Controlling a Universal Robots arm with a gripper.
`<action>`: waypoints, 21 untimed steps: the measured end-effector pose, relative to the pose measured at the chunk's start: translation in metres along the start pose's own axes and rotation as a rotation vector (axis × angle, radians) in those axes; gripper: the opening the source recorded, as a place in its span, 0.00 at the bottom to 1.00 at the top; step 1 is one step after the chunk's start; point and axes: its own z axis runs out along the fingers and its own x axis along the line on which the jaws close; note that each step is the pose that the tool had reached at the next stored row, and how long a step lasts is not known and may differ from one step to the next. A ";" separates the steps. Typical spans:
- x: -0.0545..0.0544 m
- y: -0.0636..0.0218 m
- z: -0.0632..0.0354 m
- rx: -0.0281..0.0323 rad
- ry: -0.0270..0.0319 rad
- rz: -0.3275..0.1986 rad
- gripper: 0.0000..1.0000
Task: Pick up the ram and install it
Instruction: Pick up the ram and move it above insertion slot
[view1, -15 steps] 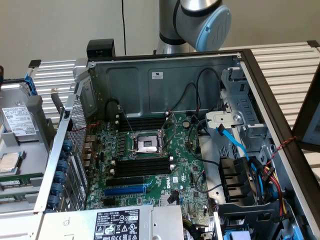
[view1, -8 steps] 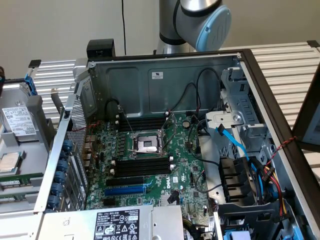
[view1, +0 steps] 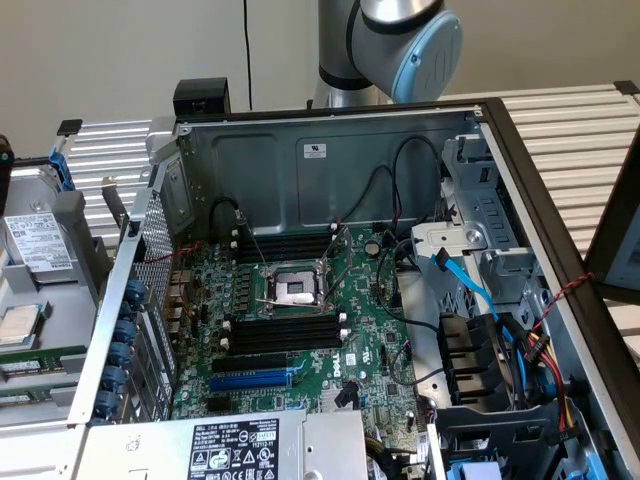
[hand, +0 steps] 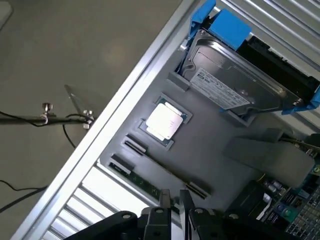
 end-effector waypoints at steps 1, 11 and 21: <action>0.000 0.0000 0.0010 -0.0002 0.0006 -0.018 0.24; 0.000 -0.0003 0.0118 -0.0022 0.0053 -0.199 0.24; 0.000 -0.0006 0.0236 -0.0046 0.0096 -0.382 0.24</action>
